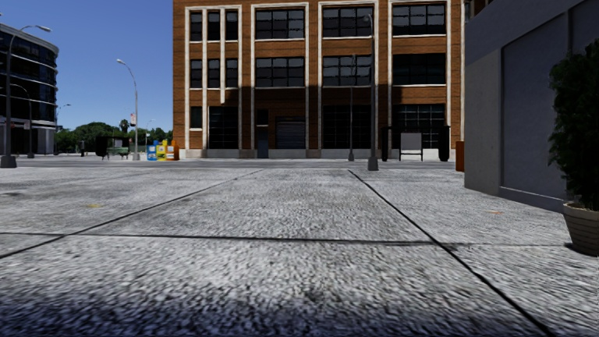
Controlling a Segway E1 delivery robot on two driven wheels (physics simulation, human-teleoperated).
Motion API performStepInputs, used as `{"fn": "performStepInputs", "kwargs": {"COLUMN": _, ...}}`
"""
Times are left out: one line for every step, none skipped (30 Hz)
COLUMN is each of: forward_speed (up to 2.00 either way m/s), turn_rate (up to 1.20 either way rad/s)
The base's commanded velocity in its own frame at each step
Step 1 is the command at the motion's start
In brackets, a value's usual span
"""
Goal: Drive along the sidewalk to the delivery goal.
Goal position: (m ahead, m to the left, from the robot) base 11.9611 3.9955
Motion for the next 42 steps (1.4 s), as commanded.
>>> {"fn": "performStepInputs", "kwargs": {"forward_speed": 1.7, "turn_rate": 0.0}}
{"fn": "performStepInputs", "kwargs": {"forward_speed": 1.7, "turn_rate": 0.0}}
{"fn": "performStepInputs", "kwargs": {"forward_speed": 1.7, "turn_rate": 0.0}}
{"fn": "performStepInputs", "kwargs": {"forward_speed": 1.7, "turn_rate": 0.0}}
{"fn": "performStepInputs", "kwargs": {"forward_speed": 1.7, "turn_rate": 0.0}}
{"fn": "performStepInputs", "kwargs": {"forward_speed": 1.7, "turn_rate": 0.0}}
{"fn": "performStepInputs", "kwargs": {"forward_speed": 1.7, "turn_rate": 0.0}}
{"fn": "performStepInputs", "kwargs": {"forward_speed": 1.7, "turn_rate": 0.0}}
{"fn": "performStepInputs", "kwargs": {"forward_speed": 1.7, "turn_rate": 0.0}}
{"fn": "performStepInputs", "kwargs": {"forward_speed": 1.7, "turn_rate": 0.0}}
{"fn": "performStepInputs", "kwargs": {"forward_speed": 1.7, "turn_rate": 0.0}}
{"fn": "performStepInputs", "kwargs": {"forward_speed": 1.7, "turn_rate": 0.0}}
{"fn": "performStepInputs", "kwargs": {"forward_speed": 1.7, "turn_rate": 0.0}}
{"fn": "performStepInputs", "kwargs": {"forward_speed": 1.7, "turn_rate": 0.0}}
{"fn": "performStepInputs", "kwargs": {"forward_speed": 1.7, "turn_rate": 0.0}}
{"fn": "performStepInputs", "kwargs": {"forward_speed": 1.7, "turn_rate": 0.0}}
{"fn": "performStepInputs", "kwargs": {"forward_speed": 1.7, "turn_rate": 0.0}}
{"fn": "performStepInputs", "kwargs": {"forward_speed": 1.7, "turn_rate": 0.0}}
{"fn": "performStepInputs", "kwargs": {"forward_speed": 1.7, "turn_rate": 0.0}}
{"fn": "performStepInputs", "kwargs": {"forward_speed": 1.7, "turn_rate": 0.0}}
{"fn": "performStepInputs", "kwargs": {"forward_speed": 1.7, "turn_rate": 0.02}}
{"fn": "performStepInputs", "kwargs": {"forward_speed": 1.7, "turn_rate": 0.11}}
{"fn": "performStepInputs", "kwargs": {"forward_speed": 1.7, "turn_rate": 0.21}}
{"fn": "performStepInputs", "kwargs": {"forward_speed": 1.7, "turn_rate": 0.28}}
{"fn": "performStepInputs", "kwargs": {"forward_speed": 1.7, "turn_rate": 0.28}}
{"fn": "performStepInputs", "kwargs": {"forward_speed": 1.7, "turn_rate": 0.44}}
{"fn": "performStepInputs", "kwargs": {"forward_speed": 1.7, "turn_rate": 0.58}}
{"fn": "performStepInputs", "kwargs": {"forward_speed": 1.7, "turn_rate": 0.68}}
{"fn": "performStepInputs", "kwargs": {"forward_speed": 1.7, "turn_rate": 0.73}}
{"fn": "performStepInputs", "kwargs": {"forward_speed": 1.7, "turn_rate": 0.73}}
{"fn": "performStepInputs", "kwargs": {"forward_speed": 1.7, "turn_rate": 0.75}}
{"fn": "performStepInputs", "kwargs": {"forward_speed": 1.7, "turn_rate": 0.76}}
{"fn": "performStepInputs", "kwargs": {"forward_speed": 1.7, "turn_rate": 0.76}}
{"fn": "performStepInputs", "kwargs": {"forward_speed": 1.7, "turn_rate": 0.76}}
{"fn": "performStepInputs", "kwargs": {"forward_speed": 1.7, "turn_rate": 0.76}}
{"fn": "performStepInputs", "kwargs": {"forward_speed": 1.7, "turn_rate": 0.76}}
{"fn": "performStepInputs", "kwargs": {"forward_speed": 1.7, "turn_rate": 0.76}}
{"fn": "performStepInputs", "kwargs": {"forward_speed": 1.7, "turn_rate": 0.76}}
{"fn": "performStepInputs", "kwargs": {"forward_speed": 1.7, "turn_rate": 0.76}}
{"fn": "performStepInputs", "kwargs": {"forward_speed": 1.7, "turn_rate": 0.76}}
{"fn": "performStepInputs", "kwargs": {"forward_speed": 1.7, "turn_rate": 0.76}}
{"fn": "performStepInputs", "kwargs": {"forward_speed": 1.7, "turn_rate": 0.76}}
